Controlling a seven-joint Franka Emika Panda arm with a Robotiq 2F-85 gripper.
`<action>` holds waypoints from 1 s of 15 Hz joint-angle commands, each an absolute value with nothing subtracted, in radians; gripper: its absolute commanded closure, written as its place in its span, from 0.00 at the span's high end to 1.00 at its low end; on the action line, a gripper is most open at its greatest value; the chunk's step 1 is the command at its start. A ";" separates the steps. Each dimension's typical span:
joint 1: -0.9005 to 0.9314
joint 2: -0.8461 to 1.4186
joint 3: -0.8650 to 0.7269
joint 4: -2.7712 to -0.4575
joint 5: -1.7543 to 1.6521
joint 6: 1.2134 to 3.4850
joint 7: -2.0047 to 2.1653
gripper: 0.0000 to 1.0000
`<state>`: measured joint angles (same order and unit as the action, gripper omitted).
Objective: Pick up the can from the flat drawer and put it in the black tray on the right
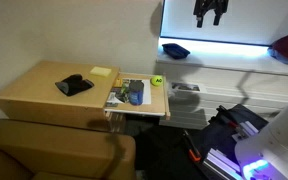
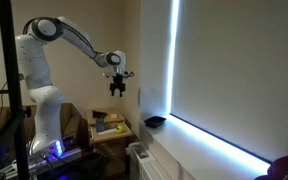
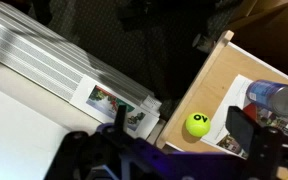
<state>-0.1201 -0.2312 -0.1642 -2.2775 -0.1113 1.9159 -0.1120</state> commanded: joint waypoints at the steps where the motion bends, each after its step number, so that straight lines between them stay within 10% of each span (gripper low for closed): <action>1: -0.126 -0.231 -0.159 -2.276 -0.110 1.914 -0.113 1.00; 15: 0.169 -0.190 0.155 -2.271 -0.093 1.914 -0.097 1.00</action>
